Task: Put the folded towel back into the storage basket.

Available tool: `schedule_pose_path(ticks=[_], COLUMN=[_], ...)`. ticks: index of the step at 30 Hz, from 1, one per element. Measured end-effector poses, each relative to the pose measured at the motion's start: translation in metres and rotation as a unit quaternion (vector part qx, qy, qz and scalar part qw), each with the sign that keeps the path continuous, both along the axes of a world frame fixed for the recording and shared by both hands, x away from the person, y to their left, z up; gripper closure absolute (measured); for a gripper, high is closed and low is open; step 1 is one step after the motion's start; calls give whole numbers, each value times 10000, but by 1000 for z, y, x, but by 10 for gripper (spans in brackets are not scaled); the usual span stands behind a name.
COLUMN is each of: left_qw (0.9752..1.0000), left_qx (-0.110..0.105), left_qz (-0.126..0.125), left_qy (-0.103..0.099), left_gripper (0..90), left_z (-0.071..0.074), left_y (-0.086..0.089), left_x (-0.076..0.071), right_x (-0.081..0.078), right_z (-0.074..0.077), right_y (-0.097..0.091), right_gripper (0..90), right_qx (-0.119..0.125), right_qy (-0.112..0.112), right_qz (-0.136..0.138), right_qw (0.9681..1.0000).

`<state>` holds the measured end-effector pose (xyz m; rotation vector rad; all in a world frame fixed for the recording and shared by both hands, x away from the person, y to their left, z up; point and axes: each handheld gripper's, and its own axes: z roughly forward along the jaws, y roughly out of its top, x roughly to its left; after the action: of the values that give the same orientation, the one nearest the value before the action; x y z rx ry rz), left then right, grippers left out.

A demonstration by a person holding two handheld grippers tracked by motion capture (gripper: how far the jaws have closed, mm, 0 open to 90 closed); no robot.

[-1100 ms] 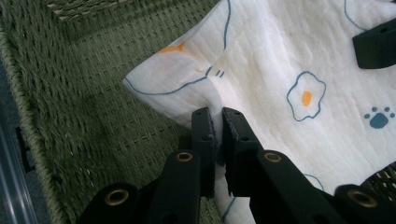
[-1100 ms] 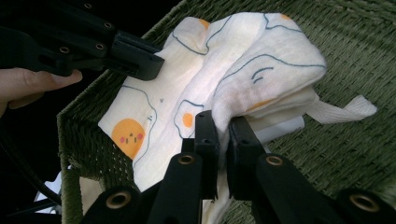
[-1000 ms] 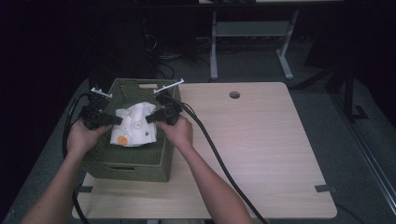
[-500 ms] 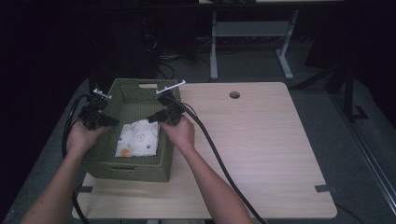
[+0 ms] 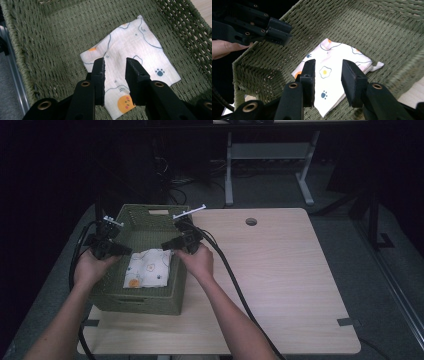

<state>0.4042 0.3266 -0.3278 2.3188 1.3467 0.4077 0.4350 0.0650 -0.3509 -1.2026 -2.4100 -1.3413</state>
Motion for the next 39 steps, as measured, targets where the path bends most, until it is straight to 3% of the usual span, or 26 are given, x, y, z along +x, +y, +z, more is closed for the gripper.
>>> schedule_pose_path(ticks=[15, 26, 39], left_qw=[9997, 9995, 9990], left_qx=[-186, -247, -275], left_qz=[-47, -58, -87], left_qy=[-161, -210, -335], left_gripper=[646, 597, 499], left_z=[16, 21, 26], left_y=[-23, -45, -71], left_x=[-9, -11, -16], right_x=[-1, 1, -1], right_z=[15, 19, 20], right_y=[-38, -65, -105], right_gripper=[574, 500, 455], right_qx=[283, 474, 630], right_qy=[-36, 17, 26], right_qz=[-3, 93, 3], right_qw=[9996, 9988, 9980])
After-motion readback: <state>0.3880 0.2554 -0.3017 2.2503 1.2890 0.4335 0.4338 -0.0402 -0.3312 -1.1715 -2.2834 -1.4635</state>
